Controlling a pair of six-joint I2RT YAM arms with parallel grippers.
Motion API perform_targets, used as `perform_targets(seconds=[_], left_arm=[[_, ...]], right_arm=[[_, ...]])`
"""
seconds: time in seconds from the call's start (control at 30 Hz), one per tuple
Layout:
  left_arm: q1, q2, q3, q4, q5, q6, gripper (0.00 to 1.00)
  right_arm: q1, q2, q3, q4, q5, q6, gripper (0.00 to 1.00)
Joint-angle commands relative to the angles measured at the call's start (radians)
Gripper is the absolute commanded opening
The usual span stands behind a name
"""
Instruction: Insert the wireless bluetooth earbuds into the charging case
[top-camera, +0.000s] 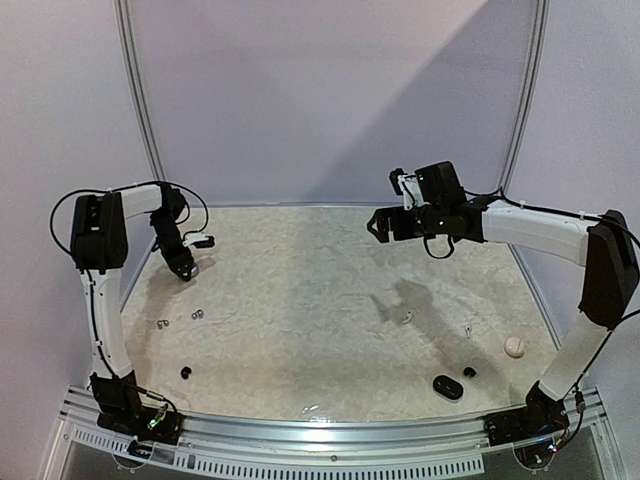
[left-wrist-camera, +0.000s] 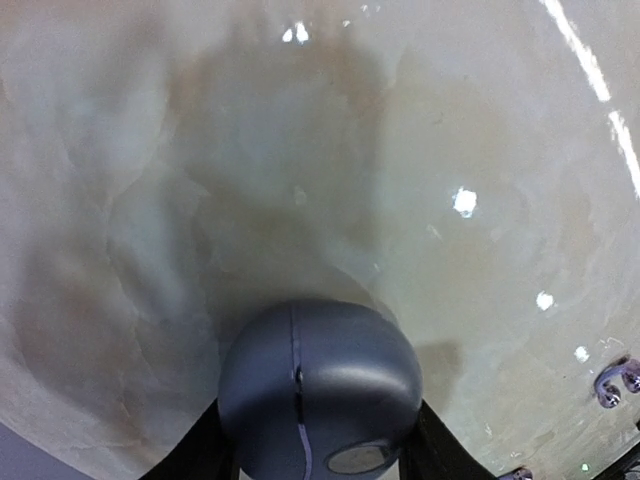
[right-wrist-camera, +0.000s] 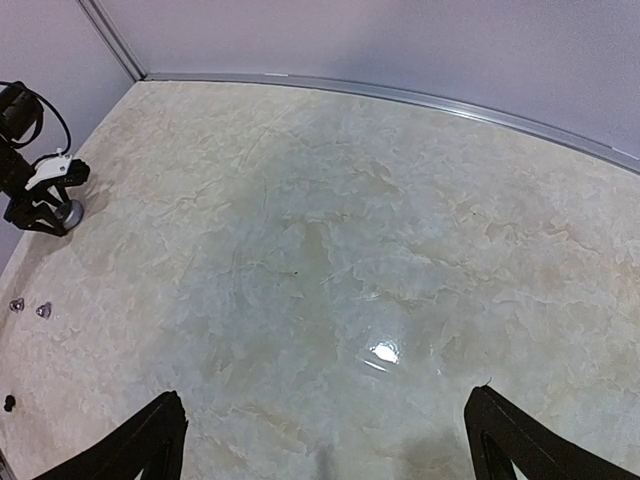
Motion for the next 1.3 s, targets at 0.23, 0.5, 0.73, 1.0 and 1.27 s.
perform_targets(seconds=[0.23,0.5,0.73,1.0,1.27], left_arm=[[-0.256,-0.320,0.038,0.060,0.109,0.140,0.22],[-0.389,-0.336,0.336,0.009,0.268,0.216,0.21],[-0.493,-0.304,0.400,0.066,0.243,0.264,0.21],[-0.570,-0.288,0.364,0.146,0.111,0.267,0.21],[-0.608,-0.292,0.338,0.165,0.054,0.284,0.21]], right_arm=[[0.018,0.017,0.149,-0.013,-0.028,0.164,0.97],[0.097,0.145,0.318,0.024,-0.139,0.354,0.88],[0.124,0.212,0.399,0.107,-0.217,0.437,0.77],[0.136,0.261,0.441,0.202,-0.248,0.487,0.73],[0.139,0.368,0.512,0.284,-0.323,0.543,0.69]])
